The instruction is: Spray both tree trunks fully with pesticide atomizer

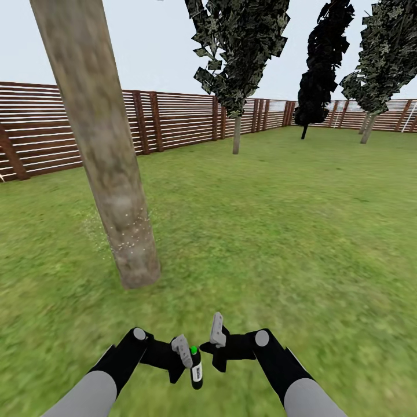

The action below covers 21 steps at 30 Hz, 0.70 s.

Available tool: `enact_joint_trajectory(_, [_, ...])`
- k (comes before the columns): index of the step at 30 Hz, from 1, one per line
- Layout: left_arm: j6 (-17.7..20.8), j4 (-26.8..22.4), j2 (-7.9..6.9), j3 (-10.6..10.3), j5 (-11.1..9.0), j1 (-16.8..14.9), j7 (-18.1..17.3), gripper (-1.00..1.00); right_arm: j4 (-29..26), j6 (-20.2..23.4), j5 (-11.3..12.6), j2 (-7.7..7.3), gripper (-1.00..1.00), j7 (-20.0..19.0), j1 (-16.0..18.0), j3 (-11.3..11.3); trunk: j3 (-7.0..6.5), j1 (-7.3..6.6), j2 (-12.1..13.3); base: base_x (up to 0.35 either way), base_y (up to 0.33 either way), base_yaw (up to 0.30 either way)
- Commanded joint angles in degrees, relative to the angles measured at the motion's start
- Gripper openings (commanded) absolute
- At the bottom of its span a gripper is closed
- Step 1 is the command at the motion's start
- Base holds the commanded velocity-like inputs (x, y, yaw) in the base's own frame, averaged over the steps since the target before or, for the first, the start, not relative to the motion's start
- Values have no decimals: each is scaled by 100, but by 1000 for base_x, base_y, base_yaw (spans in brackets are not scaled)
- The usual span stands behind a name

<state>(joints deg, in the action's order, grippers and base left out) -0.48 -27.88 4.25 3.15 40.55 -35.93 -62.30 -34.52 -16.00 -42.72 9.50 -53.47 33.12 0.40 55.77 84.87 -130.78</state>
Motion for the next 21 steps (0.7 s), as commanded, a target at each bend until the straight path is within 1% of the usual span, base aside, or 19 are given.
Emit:
enact_joint_trajectory(1, [-5, -7, 6, 31, 20, -2, -25, -100, -6, -26, -44, 1, -100, -6, 2, -5, 5, -1, -2, 0, 0, 0])
enact_joint_trajectory(11, [-5, -7, 7, 33, -12, -2, -19, -100, -2, -26, -44, -1, -100, -9, 2, -6, 5, -1, -2, 0, 0, 0])
enact_joint_trajectory(21, [-5, -7, 62, 38, -12, -2, -28, -100, -2, -26, -44, -1, -100, -6, 2, -5, 5, -1, -2, 0, 0, 0])
